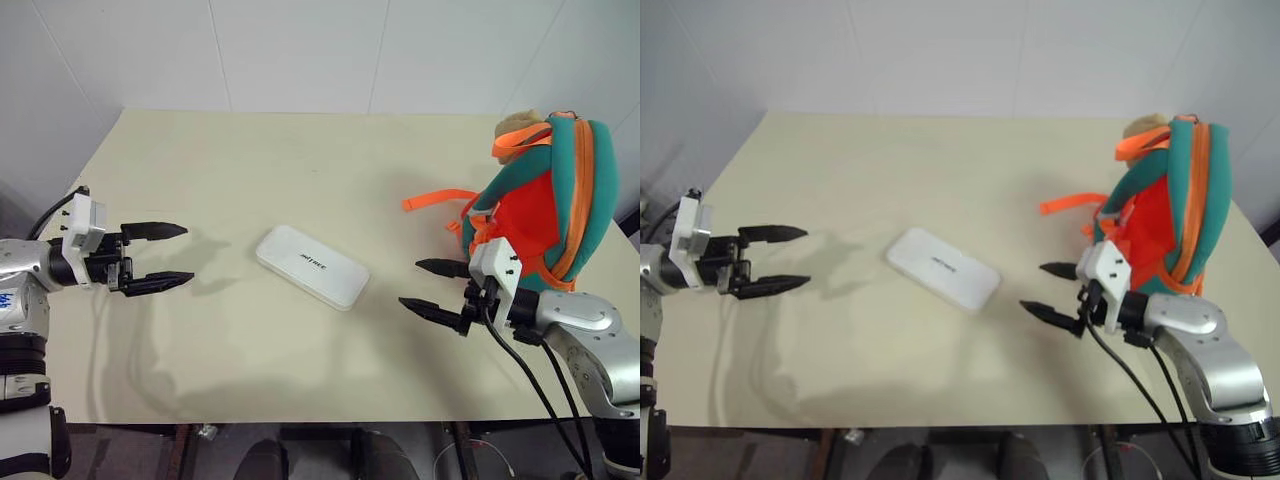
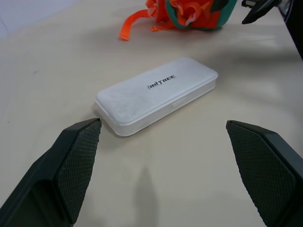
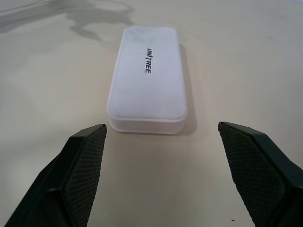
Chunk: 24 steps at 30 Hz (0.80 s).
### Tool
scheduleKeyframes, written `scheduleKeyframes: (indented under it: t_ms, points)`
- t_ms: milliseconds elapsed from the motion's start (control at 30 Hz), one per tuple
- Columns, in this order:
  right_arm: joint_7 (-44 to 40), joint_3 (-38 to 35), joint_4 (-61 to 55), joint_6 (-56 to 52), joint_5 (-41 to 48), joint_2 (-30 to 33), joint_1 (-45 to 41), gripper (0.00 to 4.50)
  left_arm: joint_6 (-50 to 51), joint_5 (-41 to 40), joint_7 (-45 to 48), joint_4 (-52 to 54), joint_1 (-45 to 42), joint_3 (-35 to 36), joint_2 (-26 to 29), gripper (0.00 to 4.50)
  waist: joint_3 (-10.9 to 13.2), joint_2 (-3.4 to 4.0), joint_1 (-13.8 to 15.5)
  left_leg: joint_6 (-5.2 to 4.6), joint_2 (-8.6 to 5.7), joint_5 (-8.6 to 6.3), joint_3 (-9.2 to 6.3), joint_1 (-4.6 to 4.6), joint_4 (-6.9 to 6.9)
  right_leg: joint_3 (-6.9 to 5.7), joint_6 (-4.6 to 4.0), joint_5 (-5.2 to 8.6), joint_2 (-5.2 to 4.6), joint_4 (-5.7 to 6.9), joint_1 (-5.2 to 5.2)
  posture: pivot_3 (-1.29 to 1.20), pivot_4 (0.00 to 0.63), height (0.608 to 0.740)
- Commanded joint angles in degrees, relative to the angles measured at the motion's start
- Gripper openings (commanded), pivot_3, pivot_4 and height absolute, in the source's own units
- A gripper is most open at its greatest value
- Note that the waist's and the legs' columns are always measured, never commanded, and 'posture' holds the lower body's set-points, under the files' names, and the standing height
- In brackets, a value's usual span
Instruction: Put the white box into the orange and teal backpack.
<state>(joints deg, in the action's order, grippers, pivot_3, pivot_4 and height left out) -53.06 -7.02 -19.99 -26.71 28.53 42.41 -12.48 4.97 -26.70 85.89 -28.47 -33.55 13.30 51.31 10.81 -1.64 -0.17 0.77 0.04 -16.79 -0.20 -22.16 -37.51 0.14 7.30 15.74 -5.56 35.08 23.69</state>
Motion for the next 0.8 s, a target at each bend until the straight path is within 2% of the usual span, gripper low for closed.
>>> scheduleKeyframes:
  t_ms: [33,300,500,567,633,700,800]
  points:
    - [1.05,-0.73,-3.07,-0.18,1.51,-0.59,-0.92,4.48,-0.21,-0.42,0.97,0.82,-2.51,0.43,1.05,4.5,0.0,0.0,-0.02,0.0,0.0,0.0,0.0,0.01,0.0,0.0,0.0,0.0,0.0,0.01,0.0,0.0,0.15,0.74]
    - [4.1,1.68,-4.25,-1.14,0.38,-2.57,-0.3,4.48,-2.08,0.89,-1.07,-1.88,-4.86,-0.35,-1.05,4.5,0.0,0.0,0.07,0.0,0.0,0.0,0.0,0.03,-0.03,0.02,0.0,0.0,0.01,0.05,0.0,0.0,0.15,0.74]
    - [8.69,2.77,-3.65,-2.86,-2.67,-3.16,-2.32,4.48,-4.76,4.43,-6.19,-4.04,-6.96,-1.44,-2.27,4.5,0.0,0.0,0.11,0.0,-0.03,0.0,-0.01,0.0,-0.05,0.01,0.01,0.0,-0.01,0.03,-0.01,0.0,0.15,0.74]
    - [9.39,3.78,-1.65,-2.48,-3.59,-4.26,-3.07,4.11,-6.57,6.05,-8.12,-5.68,-7.86,-2.15,-3.08,4.5,0.0,0.0,0.11,0.0,-0.03,0.0,-0.01,0.01,-0.07,0.01,0.01,0.0,0.0,0.05,-0.01,0.0,0.15,0.74]
    - [10.29,5.07,-0.61,-3.75,-5.53,-3.72,-3.56,3.61,-5.84,6.32,-7.64,-5.47,-8.16,-3.07,-3.67,4.12,0.0,0.0,0.09,0.0,-0.03,0.0,-0.01,0.02,-0.09,0.01,0.01,0.0,0.01,0.06,-0.01,0.0,0.15,0.74]
    - [10.22,5.13,0.12,-3.03,-5.44,-4.57,-4.39,2.96,-6.2,8.33,-10.3,-7.52,-10.45,-4.31,-4.9,3.66,0.0,-0.01,0.09,0.0,-0.03,0.0,-0.01,-0.01,-0.08,0.01,0.01,0.0,0.01,0.07,0.0,0.0,0.15,0.74]
    - [9.53,6.16,0.42,-2.04,-5.64,-5.38,-5.13,1.88,-8.06,9.42,-10.75,-9.44,-12.45,-5.08,-6.13,2.7,-0.01,-0.01,0.11,0.0,-0.04,0.0,-0.02,-0.03,-0.12,0.0,0.02,-0.01,0.04,0.07,0.0,0.0,0.15,0.74]
